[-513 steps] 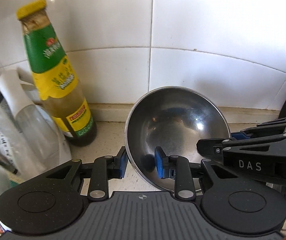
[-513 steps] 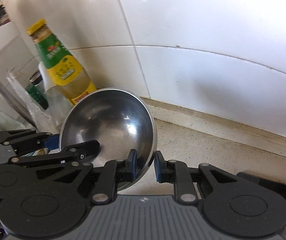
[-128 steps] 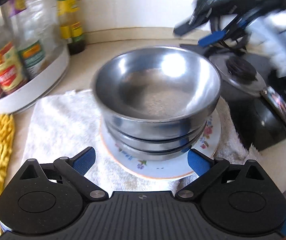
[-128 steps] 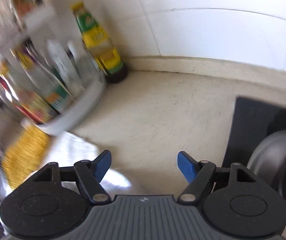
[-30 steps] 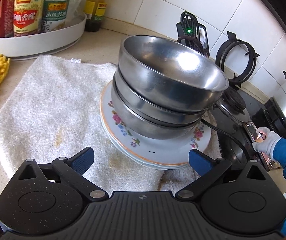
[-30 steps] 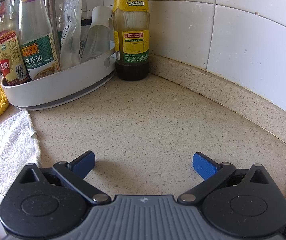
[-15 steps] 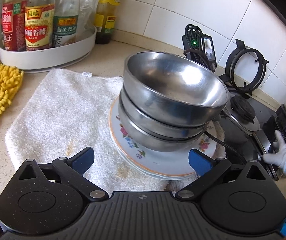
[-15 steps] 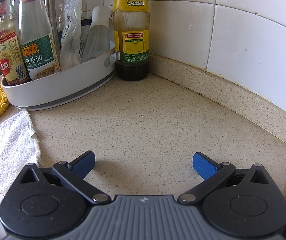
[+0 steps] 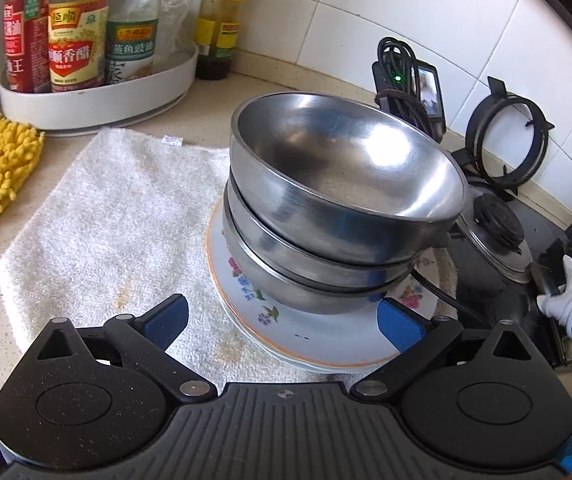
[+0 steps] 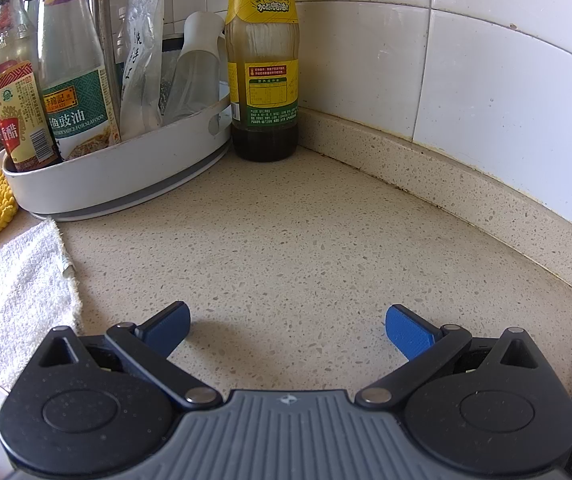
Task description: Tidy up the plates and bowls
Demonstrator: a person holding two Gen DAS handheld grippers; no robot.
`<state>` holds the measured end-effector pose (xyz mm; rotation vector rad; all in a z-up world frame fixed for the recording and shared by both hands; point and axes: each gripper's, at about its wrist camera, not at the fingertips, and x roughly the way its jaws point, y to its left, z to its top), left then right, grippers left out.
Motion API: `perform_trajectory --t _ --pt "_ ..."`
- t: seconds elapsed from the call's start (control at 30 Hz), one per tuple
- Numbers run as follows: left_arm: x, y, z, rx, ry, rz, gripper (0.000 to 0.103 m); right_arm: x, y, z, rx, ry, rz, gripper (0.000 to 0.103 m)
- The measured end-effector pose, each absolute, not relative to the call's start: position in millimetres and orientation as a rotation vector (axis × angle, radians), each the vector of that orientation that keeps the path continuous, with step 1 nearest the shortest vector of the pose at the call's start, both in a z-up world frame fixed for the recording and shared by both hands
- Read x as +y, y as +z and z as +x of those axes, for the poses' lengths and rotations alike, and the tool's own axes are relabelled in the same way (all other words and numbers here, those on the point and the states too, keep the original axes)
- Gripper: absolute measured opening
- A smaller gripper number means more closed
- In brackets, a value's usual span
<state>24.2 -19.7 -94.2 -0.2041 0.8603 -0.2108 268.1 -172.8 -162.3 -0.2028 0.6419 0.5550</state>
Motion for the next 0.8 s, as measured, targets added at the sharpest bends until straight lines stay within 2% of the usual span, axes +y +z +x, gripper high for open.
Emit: perform_trajectory --t 0.8 --pt "-39 -76 23 0.788 -0.133 -0.211 0.103 -169 -162 270 0.640 0.559 -0.201 0.103"
